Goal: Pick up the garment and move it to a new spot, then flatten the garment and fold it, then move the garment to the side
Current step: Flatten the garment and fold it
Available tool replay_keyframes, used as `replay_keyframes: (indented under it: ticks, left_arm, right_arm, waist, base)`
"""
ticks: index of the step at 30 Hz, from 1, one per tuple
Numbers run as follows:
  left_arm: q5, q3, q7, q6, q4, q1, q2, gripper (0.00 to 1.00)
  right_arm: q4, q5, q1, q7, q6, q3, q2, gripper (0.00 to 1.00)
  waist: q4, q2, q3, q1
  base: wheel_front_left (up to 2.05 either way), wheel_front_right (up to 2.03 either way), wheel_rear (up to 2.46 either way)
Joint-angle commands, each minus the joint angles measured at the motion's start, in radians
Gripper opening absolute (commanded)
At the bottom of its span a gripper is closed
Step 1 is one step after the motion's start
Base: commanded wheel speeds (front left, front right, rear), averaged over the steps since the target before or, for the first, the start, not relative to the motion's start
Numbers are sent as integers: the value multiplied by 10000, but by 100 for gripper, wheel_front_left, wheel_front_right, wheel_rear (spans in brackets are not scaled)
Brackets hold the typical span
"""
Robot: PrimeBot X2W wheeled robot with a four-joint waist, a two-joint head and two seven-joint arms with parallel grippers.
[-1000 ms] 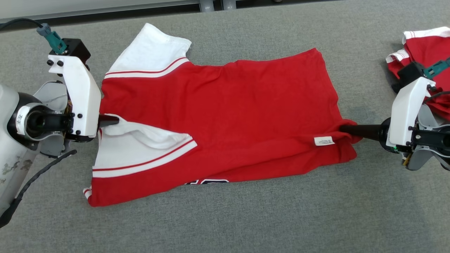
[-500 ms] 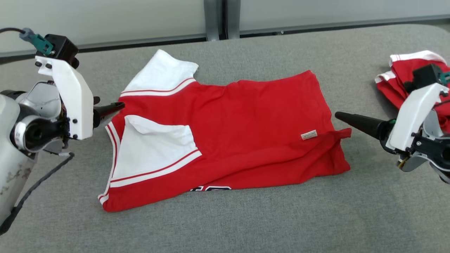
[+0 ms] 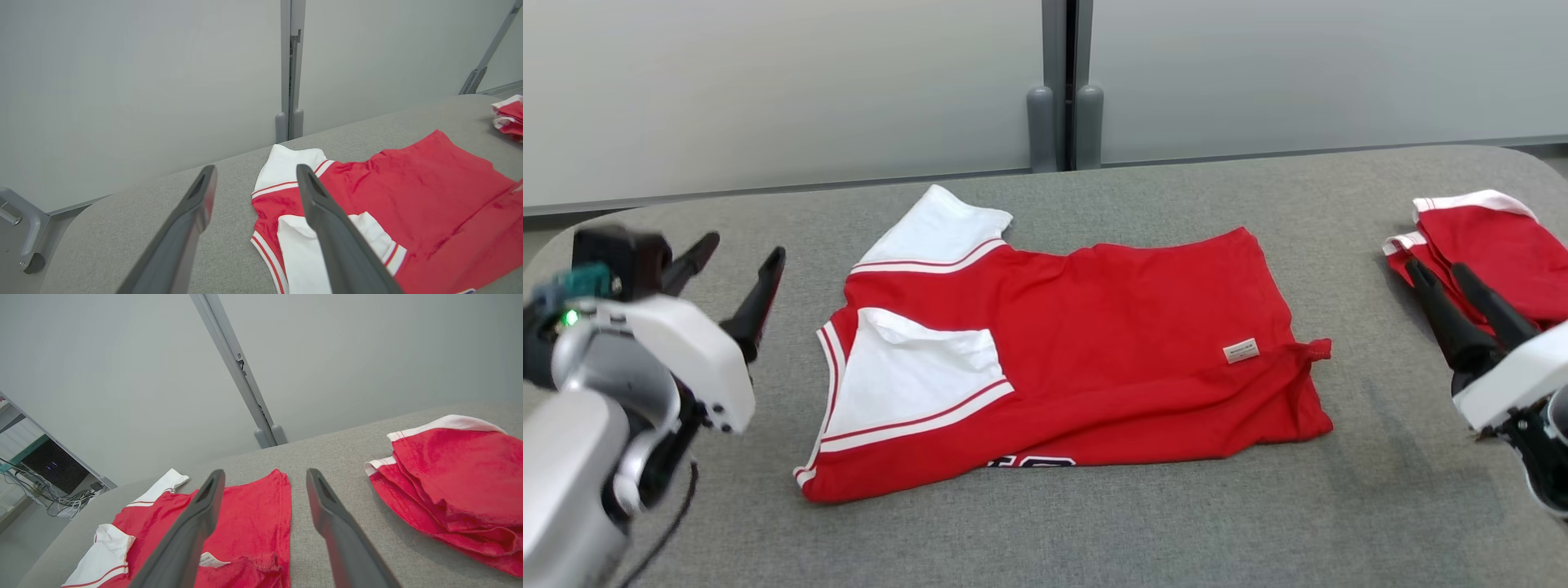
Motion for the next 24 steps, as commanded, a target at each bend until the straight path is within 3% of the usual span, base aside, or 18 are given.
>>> replay_keyframes:
  ticks: [1,6,9,13,17,24]
  left_arm:
    - [69,143,-561,386,-288,637,-64,100]
    - [104,404,-1981,1456,-1161,2294,-398,100]
    - [182,345,-2404,1932,-1357,3041,-601,100]
    - [174,217,-2566,2257,-1381,3596,-768,100]
    - [120,-130,-2026,2466,-1103,3939,-817,100]
    - [-142,-531,-1000,2289,-624,3571,-970,100]
  right_arm:
    - [89,-189,454,-129,5,-317,165,100]
    - [134,-1033,1873,-179,5,-1517,901,100]
    - [174,-1359,2473,-183,5,-1680,1245,100]
    - [280,-1493,2816,-141,5,-1495,1458,100]
    - [499,-1591,2710,222,5,-1221,1577,100]
    - [1175,-1867,2076,953,5,-876,1879,100]
  waist:
    - [72,0,-68,0]
    - [80,0,-19,0]
    - [47,0,104,0]
    - [19,0,214,0]
    - [28,0,363,0]
    - [190,0,656,0]
  base:
    - [0,0,0]
    - [0,0,0]
    - [0,0,0]
    - [0,0,0]
    - [0,0,0]
    - [0,0,0]
